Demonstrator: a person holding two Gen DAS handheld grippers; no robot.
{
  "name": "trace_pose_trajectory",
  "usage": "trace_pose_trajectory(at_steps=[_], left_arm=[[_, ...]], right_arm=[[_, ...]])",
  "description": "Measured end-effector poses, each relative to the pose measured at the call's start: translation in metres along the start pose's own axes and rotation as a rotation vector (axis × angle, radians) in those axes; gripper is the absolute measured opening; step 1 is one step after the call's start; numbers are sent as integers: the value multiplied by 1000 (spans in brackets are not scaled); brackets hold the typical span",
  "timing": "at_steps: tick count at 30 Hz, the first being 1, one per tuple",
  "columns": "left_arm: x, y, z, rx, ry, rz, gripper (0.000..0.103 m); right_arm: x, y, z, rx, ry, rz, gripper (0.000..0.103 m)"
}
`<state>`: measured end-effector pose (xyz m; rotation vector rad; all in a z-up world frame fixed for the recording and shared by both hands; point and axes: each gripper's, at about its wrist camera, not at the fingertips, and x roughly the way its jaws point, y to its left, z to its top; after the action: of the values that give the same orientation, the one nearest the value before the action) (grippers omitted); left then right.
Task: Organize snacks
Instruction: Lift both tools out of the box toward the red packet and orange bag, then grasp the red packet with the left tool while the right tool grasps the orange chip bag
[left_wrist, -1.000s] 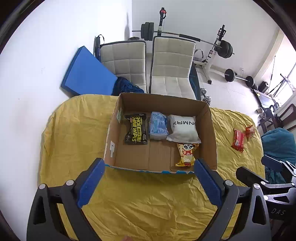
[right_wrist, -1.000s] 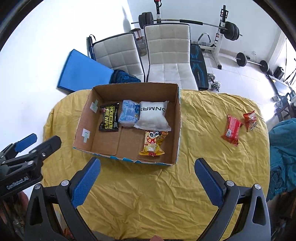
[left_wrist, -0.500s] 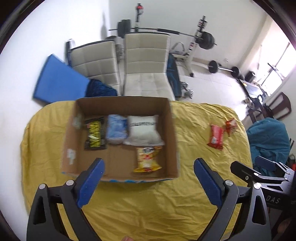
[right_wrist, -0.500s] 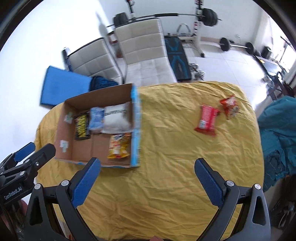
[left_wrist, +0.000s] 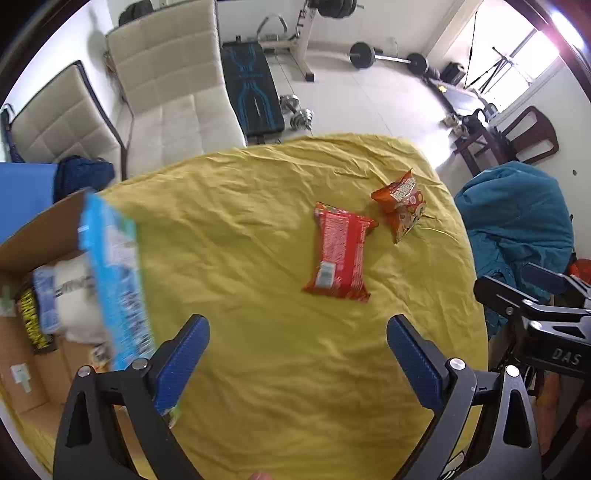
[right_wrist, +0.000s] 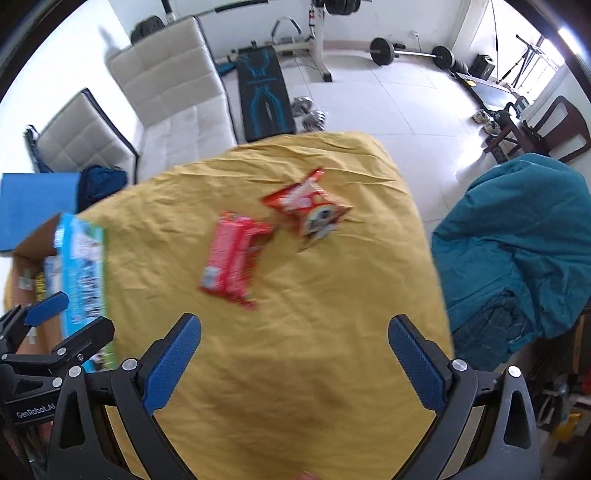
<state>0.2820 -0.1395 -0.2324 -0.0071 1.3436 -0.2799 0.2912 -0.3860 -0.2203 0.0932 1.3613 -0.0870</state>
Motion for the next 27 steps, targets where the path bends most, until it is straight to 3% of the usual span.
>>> trace_pose_trajectory(at_steps=[4,9,12,15,17,19,24,26,27], left_arm=[[56,-24,29,-12,62,-7,98],[117,-43,57,-12,148,-11,98],[141,-48,65,5,180,-11,81],[165,-48,68,15,224,-13,51],[178,-44,67,-3,261,-33,44],[179,-39,64,-27,269,-61,43],[154,-14,55,-65,192,67,43],[149,3,51,-109,186,71,44],[150,10,49,-128,194,66,45]], right_arm=[[39,-32,29,-54,25,-25,103],[79,-40,57,-146,62,6,103],[101,-35,74,-206,82,5,103],[121,-29,89,-241,108,24,102],[135,-24,97,-260,134,35,100],[149,-19,105,-273,154,35,95],[171,-14,119,-235,216,50,61],[179,-15,122,-179,242,48,56],[181,-18,123,-139,258,56,49]])
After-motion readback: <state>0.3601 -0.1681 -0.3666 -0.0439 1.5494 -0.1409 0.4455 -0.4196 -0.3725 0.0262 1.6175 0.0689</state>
